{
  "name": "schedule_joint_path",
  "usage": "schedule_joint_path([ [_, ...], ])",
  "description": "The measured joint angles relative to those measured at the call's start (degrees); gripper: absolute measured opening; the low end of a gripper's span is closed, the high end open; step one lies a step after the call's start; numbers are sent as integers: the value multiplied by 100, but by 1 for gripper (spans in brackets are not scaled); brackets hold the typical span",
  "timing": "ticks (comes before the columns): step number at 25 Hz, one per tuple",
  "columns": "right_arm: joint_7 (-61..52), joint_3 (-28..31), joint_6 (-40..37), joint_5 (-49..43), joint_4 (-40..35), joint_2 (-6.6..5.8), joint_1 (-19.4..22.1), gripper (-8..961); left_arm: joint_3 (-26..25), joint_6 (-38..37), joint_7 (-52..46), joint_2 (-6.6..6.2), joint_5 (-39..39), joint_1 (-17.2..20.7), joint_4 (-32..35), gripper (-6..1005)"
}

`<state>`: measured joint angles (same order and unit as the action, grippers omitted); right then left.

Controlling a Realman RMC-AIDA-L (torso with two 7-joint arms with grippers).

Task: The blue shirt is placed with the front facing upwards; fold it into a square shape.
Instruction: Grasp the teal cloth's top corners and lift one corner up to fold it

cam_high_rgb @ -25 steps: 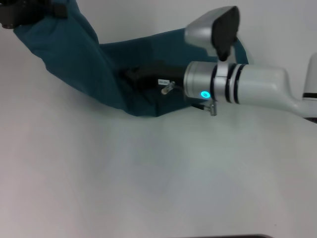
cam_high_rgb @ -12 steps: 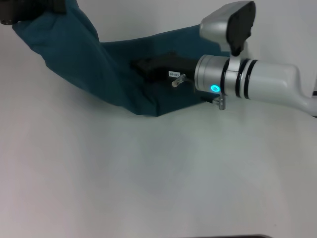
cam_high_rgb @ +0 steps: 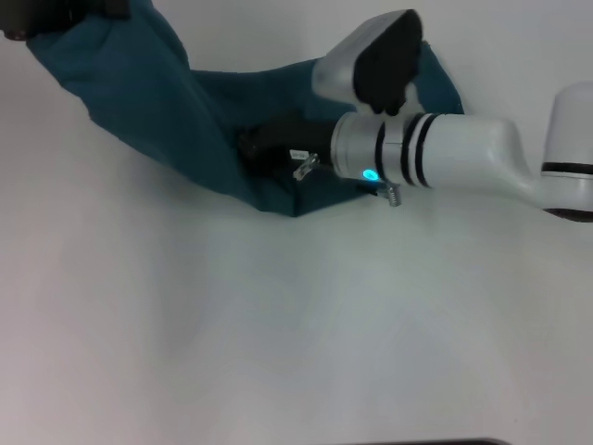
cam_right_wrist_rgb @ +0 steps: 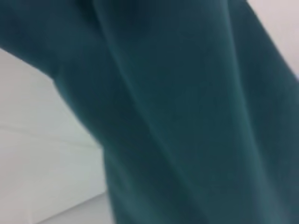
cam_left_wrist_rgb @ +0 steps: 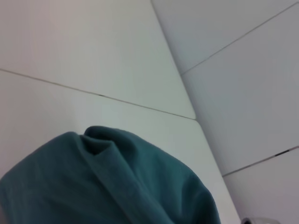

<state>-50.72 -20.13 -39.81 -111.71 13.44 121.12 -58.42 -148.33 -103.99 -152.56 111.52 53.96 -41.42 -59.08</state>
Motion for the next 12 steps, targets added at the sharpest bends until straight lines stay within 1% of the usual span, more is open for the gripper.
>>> schedule_joint_path([
  [4,2,224,-41,-217,69,5,-72,6,14,-15,-2,16,46,-28,0,78],
  [7,-43,337,-157,-318,81,-24,-58,8,8,20,-7,-8,44,-30,23,78],
  [8,-62,377,-188,-327,82,-38,-15,8,6,45,-14,-22,33,-29,36,78],
  [9,-113,483,-306,-333,58,-77,127,9,5,69,-19,-38,19,-22,46,78],
  [10,-113,483,-306,-333,58,-77,127,9,10,116,-35,-57,-8,-3,54,78],
  [12,-237,591,-526,-337,-77,-113,339,10,23,189,-75,-90,-44,30,64,78],
])
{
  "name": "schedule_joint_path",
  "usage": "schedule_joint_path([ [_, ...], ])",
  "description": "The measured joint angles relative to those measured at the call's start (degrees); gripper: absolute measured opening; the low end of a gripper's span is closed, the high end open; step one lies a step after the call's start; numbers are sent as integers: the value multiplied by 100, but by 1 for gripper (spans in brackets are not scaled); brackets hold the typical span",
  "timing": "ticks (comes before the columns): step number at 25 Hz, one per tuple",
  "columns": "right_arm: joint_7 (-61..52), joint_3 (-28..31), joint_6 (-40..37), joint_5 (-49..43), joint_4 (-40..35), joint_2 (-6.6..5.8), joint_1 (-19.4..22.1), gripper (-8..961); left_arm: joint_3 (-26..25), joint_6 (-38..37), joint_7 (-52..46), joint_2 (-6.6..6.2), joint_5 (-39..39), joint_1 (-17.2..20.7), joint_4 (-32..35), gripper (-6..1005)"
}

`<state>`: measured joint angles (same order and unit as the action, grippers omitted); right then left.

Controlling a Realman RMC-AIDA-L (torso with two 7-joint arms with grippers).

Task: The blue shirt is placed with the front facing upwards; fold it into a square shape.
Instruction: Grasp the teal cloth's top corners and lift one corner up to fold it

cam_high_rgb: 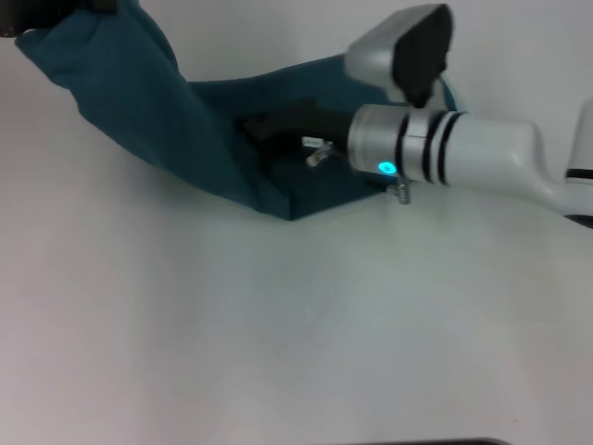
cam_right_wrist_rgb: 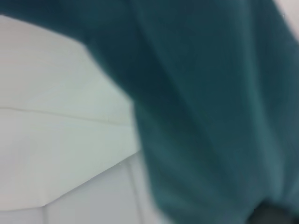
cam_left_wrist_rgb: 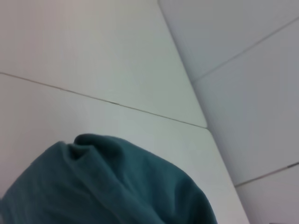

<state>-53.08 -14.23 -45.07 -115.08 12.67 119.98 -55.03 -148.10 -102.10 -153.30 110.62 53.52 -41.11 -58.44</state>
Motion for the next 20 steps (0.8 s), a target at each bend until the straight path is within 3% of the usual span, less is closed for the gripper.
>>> schedule_joint_path([
  [5,-533,-129,-138,-20,-452,-2,250,12,4,46,-37,-33,-30,23,4,77],
  [9,-959,-406,-73,-360,-474,34,93,14,7,38,-25,-57,-33,-15,-1,77],
  [20,-1349,-409,49,-1077,-171,58,-215,18,18,17,93,-59,-9,-19,-6,77],
])
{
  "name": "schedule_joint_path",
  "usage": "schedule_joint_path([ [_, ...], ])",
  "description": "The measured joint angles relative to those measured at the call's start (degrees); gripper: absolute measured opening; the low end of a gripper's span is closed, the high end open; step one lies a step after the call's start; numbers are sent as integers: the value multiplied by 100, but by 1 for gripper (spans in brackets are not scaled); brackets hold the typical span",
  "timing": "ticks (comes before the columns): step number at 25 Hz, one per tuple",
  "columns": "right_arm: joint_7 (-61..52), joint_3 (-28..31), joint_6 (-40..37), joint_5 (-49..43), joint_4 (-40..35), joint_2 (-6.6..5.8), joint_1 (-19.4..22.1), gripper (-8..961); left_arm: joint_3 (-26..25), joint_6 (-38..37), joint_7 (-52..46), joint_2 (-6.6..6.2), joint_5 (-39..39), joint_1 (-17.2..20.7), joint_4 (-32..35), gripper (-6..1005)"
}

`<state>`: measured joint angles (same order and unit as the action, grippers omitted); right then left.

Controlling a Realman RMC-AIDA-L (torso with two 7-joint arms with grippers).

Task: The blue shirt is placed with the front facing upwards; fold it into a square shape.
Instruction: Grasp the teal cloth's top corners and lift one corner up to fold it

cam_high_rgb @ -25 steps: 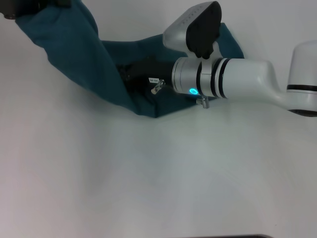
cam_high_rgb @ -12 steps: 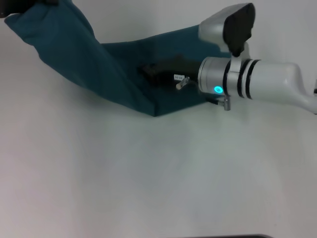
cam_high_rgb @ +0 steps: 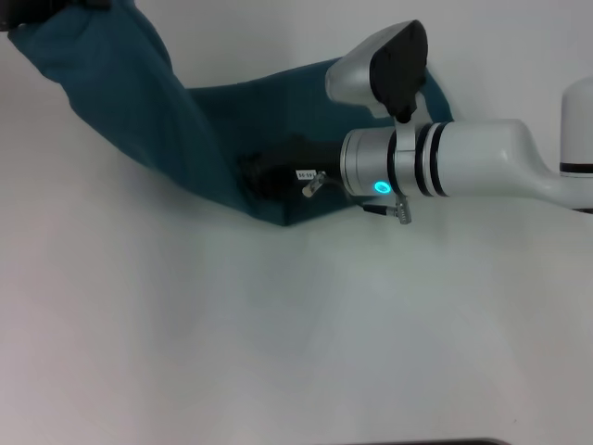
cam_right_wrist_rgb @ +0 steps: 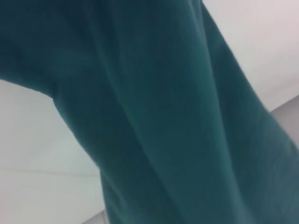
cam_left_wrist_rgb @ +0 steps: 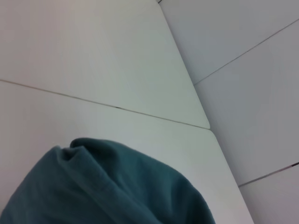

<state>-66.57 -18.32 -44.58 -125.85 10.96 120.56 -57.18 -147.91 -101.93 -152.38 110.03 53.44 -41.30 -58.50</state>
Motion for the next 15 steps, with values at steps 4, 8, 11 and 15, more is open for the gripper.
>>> schedule_joint_path([
  [4,-236,24,-51,-362,36,0,-43,20,0,21,5,0,-18,4,9,77],
  [8,-300,31,-349,-509,19,-12,-35,22,-1,23,6,0,-24,26,12,78],
  [11,-319,68,-616,-493,-52,-41,78,23,-1,27,6,2,-27,44,14,77],
  [15,-453,176,-667,-468,-269,-55,303,25,-1,30,-14,4,-27,57,14,75],
])
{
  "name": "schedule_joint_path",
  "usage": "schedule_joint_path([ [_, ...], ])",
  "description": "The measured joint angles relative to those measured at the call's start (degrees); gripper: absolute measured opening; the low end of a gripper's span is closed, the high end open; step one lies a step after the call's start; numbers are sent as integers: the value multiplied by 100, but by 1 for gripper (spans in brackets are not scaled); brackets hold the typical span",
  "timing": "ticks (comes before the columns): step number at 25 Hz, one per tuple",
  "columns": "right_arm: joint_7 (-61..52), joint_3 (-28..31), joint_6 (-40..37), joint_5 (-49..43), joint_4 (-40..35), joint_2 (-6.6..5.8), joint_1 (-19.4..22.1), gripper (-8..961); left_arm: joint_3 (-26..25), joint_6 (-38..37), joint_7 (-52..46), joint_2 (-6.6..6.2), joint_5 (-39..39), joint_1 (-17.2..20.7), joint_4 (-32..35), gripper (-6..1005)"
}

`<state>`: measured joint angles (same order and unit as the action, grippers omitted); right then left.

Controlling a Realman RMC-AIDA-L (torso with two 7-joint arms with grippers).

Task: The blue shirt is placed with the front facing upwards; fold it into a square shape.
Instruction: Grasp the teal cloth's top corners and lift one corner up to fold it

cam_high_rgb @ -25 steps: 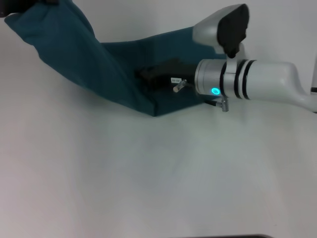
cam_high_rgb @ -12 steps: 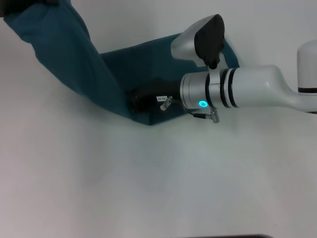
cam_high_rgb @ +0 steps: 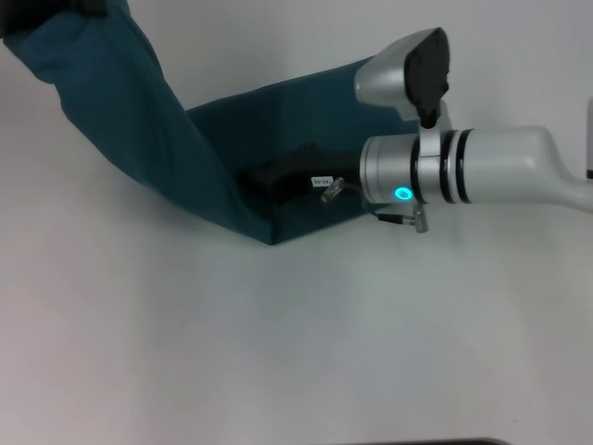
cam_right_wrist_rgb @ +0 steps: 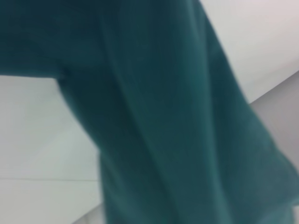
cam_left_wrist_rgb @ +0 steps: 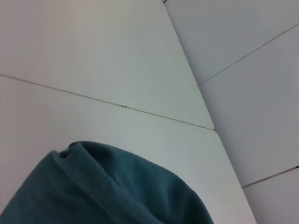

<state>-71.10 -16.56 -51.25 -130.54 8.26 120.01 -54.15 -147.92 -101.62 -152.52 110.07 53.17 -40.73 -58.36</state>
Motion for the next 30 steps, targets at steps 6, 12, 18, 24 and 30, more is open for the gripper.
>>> schedule_joint_path([
  [6,-136,12,-636,-14,-418,-6,246,27,-8,75,-31,1,0,3,13,74],
  [12,-317,-38,-709,-26,-492,37,193,30,-7,81,-37,-4,0,-2,33,74],
  [18,-291,-55,-265,-134,-94,69,-166,32,0,41,-39,12,1,-33,7,74],
  [24,-241,-11,-176,-517,266,89,-450,35,1,63,-38,-7,2,-28,35,74],
  [30,-263,215,-540,-600,128,5,-251,38,0,62,-10,-20,3,-3,35,74],
])
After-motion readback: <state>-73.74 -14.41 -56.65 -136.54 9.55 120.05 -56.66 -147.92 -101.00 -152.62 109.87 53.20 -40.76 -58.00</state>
